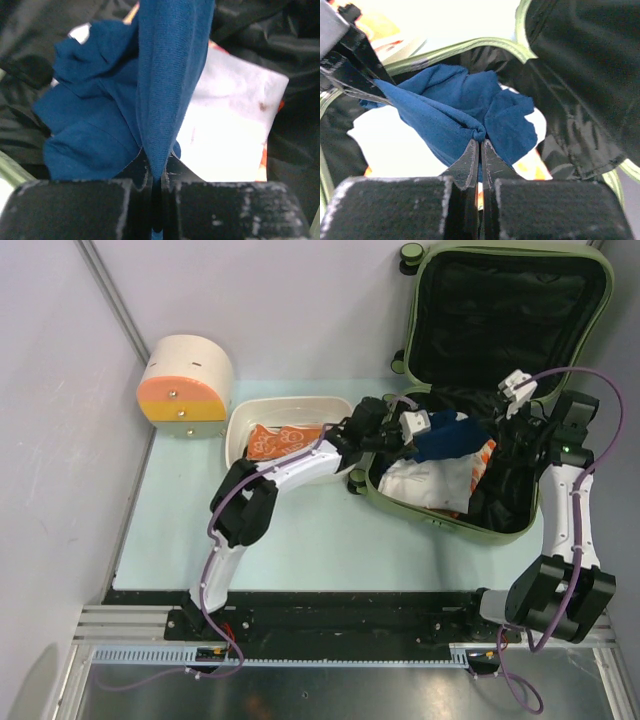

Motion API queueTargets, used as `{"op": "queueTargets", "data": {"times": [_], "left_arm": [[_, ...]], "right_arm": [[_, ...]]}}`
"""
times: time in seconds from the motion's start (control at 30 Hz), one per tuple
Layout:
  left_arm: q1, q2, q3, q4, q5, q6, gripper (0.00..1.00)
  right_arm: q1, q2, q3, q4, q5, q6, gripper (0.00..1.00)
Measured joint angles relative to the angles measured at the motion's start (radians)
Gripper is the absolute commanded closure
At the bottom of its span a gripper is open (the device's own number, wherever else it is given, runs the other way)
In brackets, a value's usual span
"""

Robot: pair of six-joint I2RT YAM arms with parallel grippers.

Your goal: Open, take out, and arrange the luggage

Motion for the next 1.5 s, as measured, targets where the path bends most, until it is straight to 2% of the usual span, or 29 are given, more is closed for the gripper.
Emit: {"op": "queueTargets", "data": {"times": [0.17,0.27,0.57,0.73,0.8,0.9,0.93,1.0,1.07,1.1,1.13,1.2,1.3,1.37,1.4,1.5], "left_arm": [[0.014,-0.005,0.124,-0.043,0.039,0.006,1.0],[0.017,-0.038,0.155,-0.1,0.056,0.034,1.0],[-0.04,-0.235,-0.055,-0.258,0.153,0.173,1.0],[-0.056,-0.232,-0.06,-0.325,0.174,0.178,0.98],[-0.047,-0.198,-0.007,-0.353,0.177,0.168,0.95],[-0.024,-0.092,0.151,-0.38,0.184,0.135,0.84],[-0.013,-0.047,0.216,-0.38,0.187,0.122,0.76],[0.014,0.036,0.332,-0.384,0.191,0.098,0.74],[0.041,0.1,0.412,-0.386,0.182,0.079,0.61],[0.051,0.127,0.439,-0.386,0.169,0.072,0.59],[0.058,0.144,0.455,-0.386,0.155,0.069,0.59],[0.074,0.179,0.482,-0.393,0.101,0.054,0.52],[0.087,0.204,0.492,-0.401,0.02,0.041,0.34],[0.089,0.208,0.492,-0.415,-0.031,0.019,0.14],[0.089,0.208,0.492,-0.417,-0.04,0.022,0.11],[0.086,0.182,0.46,-0.413,-0.035,0.027,0.11]], "right_arm": [[-0.006,-0.022,-0.001,0.121,0.046,0.129,1.0],[-0.016,-0.049,-0.001,0.132,0.052,0.152,1.0],[-0.071,-0.204,-0.041,-0.121,0.028,0.072,1.0],[-0.084,-0.219,-0.103,-0.182,0.029,0.037,1.0],[-0.074,-0.179,-0.114,-0.171,0.05,0.042,1.0],[-0.053,-0.067,-0.122,-0.076,0.103,0.076,1.0],[-0.045,-0.022,-0.122,-0.034,0.121,0.088,1.0],[-0.026,0.065,-0.124,0.055,0.162,0.114,1.0],[-0.005,0.143,-0.124,0.142,0.208,0.135,1.0],[0.01,0.19,-0.123,0.197,0.239,0.144,1.0],[0.022,0.222,-0.123,0.23,0.259,0.152,1.0],[0.05,0.295,-0.119,0.3,0.303,0.167,1.0],[0.077,0.366,-0.107,0.366,0.352,0.18,1.0],[0.084,0.389,-0.102,0.393,0.378,0.189,1.0],[0.085,0.391,-0.098,0.4,0.386,0.196,1.0],[0.085,0.392,-0.082,0.425,0.396,0.207,1.0]]}}
